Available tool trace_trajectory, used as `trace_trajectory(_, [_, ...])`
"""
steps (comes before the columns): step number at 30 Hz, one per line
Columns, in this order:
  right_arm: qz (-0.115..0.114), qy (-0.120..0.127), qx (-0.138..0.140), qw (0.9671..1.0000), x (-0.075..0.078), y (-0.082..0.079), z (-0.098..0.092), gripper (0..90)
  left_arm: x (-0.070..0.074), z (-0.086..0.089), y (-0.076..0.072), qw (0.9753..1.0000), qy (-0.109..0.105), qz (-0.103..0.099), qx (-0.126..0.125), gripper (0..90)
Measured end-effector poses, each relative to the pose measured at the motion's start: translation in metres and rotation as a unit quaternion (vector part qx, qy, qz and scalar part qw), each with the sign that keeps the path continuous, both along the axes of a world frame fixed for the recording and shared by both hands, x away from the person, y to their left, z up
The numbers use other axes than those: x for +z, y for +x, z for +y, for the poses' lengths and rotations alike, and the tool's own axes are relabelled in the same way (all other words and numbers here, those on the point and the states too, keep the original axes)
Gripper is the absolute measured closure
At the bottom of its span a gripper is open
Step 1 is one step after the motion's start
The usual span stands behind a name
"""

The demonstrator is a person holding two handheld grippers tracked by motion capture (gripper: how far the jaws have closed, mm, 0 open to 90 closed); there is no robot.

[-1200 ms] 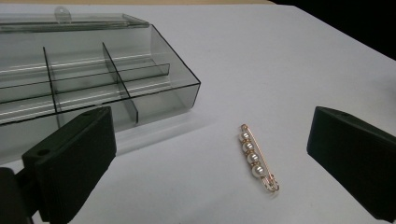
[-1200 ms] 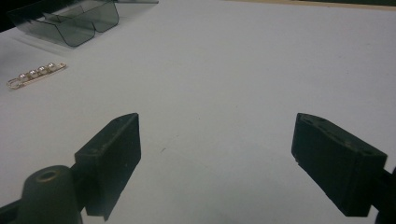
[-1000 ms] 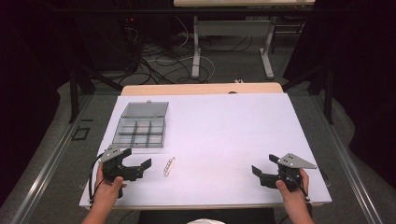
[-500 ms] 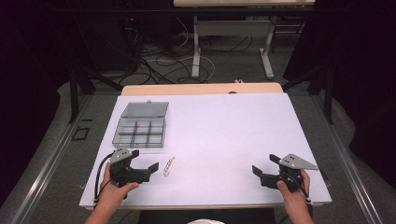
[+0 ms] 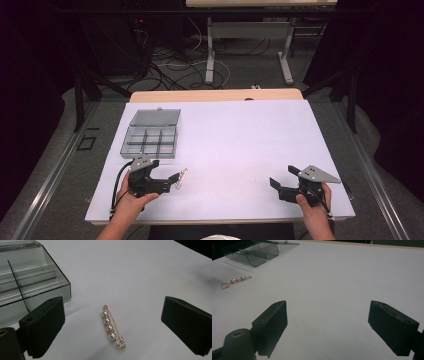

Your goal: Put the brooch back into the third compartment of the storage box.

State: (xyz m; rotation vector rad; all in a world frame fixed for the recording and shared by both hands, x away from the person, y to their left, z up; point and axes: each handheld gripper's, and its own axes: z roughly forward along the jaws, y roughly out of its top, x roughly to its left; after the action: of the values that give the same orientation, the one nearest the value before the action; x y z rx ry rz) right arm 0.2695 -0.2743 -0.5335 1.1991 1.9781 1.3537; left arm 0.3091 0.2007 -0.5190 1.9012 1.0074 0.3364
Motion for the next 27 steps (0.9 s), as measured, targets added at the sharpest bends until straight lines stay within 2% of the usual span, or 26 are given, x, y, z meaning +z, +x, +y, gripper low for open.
trace_trajectory(1, [-0.001, 0.0, 0.0, 1.0, 0.0, 0.0, 0.0, 15.1, 0.0, -0.002, 0.0, 0.9999, -0.005, 0.009, -0.001, 7.5])
trace_trajectory(5, [-0.003, 0.001, 0.0, 1.0, -0.001, 0.0, 0.0, 15.1, 0.003, -0.006, 0.004, 0.9996, -0.012, 0.025, -0.001, 11.7])
trace_trajectory(8, [-0.003, 0.003, 0.0, 1.0, -0.001, 0.0, 0.0, 15.1, 0.005, -0.009, 0.01, 0.9989, -0.02, 0.041, 0.01, 15.2])
trace_trajectory(11, [-0.002, 0.003, 0.001, 1.0, -0.001, -0.001, 0.001, 15.1, 0.007, -0.012, 0.013, 0.9988, -0.014, 0.044, 0.015, 15.2])
trace_trajectory(15, [0.0, 0.001, -0.002, 1.0, -0.001, -0.001, 0.001, 15.1, 0.008, -0.013, 0.017, 0.9986, -0.017, 0.045, 0.024, 15.5])
trace_trajectory(18, [0.005, -0.004, 0.001, 1.0, 0.0, -0.001, 0.0, 15.1, 0.008, -0.014, 0.02, 0.9984, -0.013, 0.052, 0.02, 16.4])
trace_trajectory(20, [0.003, 0.005, -0.004, 1.0, -0.001, 0.0, -0.001, 15.1, 0.007, -0.015, 0.024, 0.9981, -0.008, 0.057, 0.02, 17.6])
trace_trajectory(24, [0.008, 0.016, -0.003, 0.9998, -0.003, 0.004, -0.001, 15.1, 0.006, -0.016, 0.027, 0.9979, 0.0, 0.06, 0.024, 24.3])
trace_trajectory(25, [0.009, 0.015, -0.003, 0.9998, -0.004, 0.004, -0.001, 15.1, 0.006, -0.016, 0.029, 0.9978, 0.009, 0.062, 0.021, 26.1])
trace_trajectory(27, [0.014, 0.015, 0.003, 0.9998, -0.004, 0.003, 0.001, 15.1, 0.006, -0.015, 0.03, 0.9978, 0.01, 0.063, 0.02, 28.2])
